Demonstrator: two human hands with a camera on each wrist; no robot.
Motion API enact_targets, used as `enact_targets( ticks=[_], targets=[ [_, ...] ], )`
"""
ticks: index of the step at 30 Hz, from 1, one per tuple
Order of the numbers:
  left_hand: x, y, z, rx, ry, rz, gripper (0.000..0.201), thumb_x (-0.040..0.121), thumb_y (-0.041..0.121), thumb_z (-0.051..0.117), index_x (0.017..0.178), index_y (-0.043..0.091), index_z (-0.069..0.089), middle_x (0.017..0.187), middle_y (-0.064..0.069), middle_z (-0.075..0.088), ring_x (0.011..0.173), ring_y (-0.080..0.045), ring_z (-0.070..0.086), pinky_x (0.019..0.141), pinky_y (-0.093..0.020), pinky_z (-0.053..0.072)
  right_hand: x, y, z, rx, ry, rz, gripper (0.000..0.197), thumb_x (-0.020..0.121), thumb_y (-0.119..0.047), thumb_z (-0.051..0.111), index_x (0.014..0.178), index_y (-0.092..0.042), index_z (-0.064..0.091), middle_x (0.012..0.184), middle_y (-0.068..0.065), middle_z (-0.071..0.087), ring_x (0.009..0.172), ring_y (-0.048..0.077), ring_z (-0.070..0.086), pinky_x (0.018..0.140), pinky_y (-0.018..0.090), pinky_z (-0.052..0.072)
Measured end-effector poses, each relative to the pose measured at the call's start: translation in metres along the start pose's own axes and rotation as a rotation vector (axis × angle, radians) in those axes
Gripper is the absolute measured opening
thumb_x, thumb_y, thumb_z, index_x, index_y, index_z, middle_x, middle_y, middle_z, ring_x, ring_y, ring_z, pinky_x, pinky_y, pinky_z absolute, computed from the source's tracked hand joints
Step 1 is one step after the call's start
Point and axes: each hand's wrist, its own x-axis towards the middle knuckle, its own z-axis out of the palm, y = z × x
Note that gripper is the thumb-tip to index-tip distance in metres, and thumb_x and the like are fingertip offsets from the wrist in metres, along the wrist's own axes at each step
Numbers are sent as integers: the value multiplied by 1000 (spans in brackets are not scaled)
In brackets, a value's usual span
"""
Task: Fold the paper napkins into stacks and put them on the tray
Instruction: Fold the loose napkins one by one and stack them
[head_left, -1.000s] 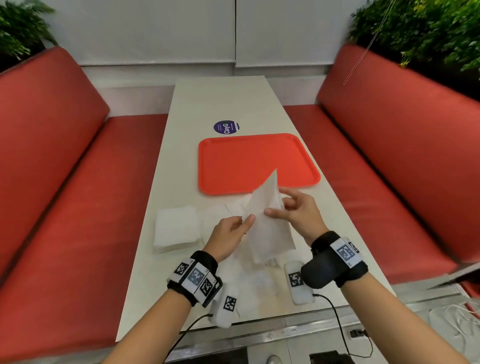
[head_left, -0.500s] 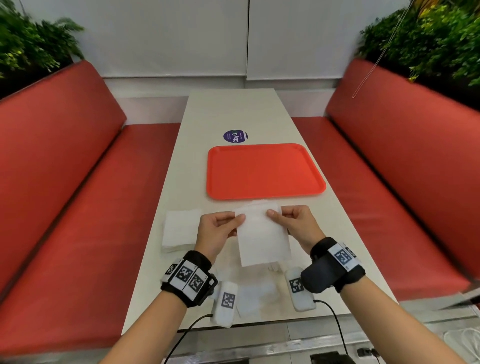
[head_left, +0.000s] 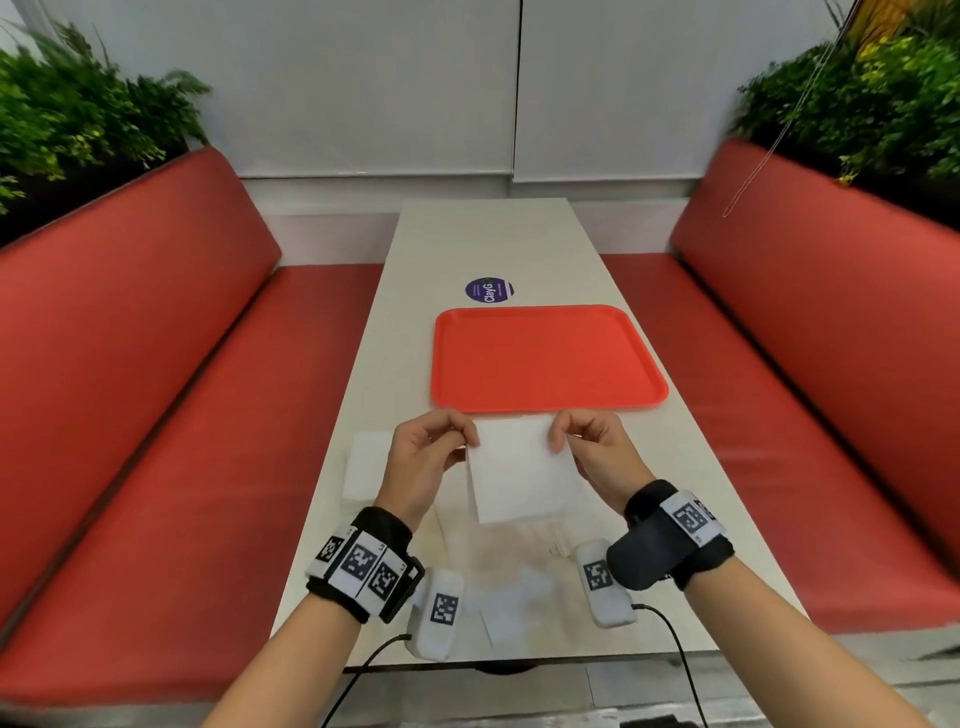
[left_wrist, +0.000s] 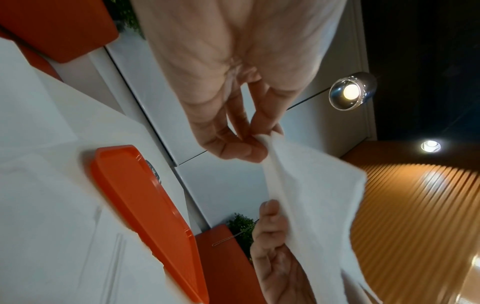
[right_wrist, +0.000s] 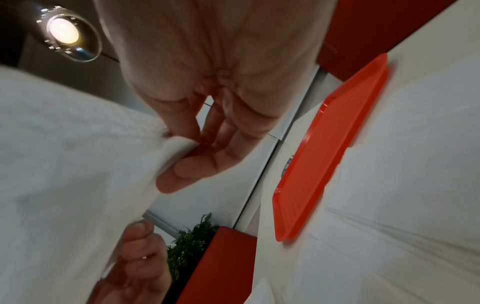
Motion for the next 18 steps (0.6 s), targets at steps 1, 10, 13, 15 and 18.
enact_targets(
  ticks=[1, 10, 13, 15, 18],
  targets=[
    [0, 1, -1, -6, 8, 1, 23, 85, -13, 44, 71, -1, 60, 72, -3, 58, 75, -15, 53, 70, -25, 46, 0, -3, 1, -26, -10, -3, 44, 76, 27, 27, 61, -4, 53, 63, 6, 49, 39, -1, 33, 43, 8, 25],
    [-7, 4, -4, 326, 25, 155, 40, 72, -9, 73, 53, 19, 53, 59, 10, 54, 72, -12, 59, 67, -19, 46, 11, -20, 6, -226, -83, -138, 16, 83, -20, 61, 91, -9, 70, 101, 4, 72, 97, 12, 65, 88, 29, 47],
    [-12, 10, -3, 360, -37, 208, 39, 73, -4, 74, 58, 15, 44, 58, -1, 46, 62, -16, 52, 66, -27, 49, 9, -24, 24, -398, -221, -121, 16, 84, -32, 75, 94, -19, 78, 92, -9, 76, 94, 5, 68, 93, 26, 46],
    [-16, 15, -5, 345, -68, 221, 39, 75, -2, 75, 64, 10, 39, 63, -17, 48, 60, -17, 51, 67, -34, 54, 11, -20, 30, -369, -252, -108, 15, 81, -30, 78, 87, -16, 80, 85, -6, 77, 87, 6, 70, 90, 23, 48],
    [-20, 16, -12, 346, -35, 190, 37, 76, 0, 76, 70, 9, 40, 72, -21, 59, 63, -18, 57, 69, -35, 56, 15, -14, 37, -304, -212, -111, 15, 77, -24, 82, 81, -10, 80, 78, 1, 77, 72, 7, 67, 76, 21, 50]
  ],
)
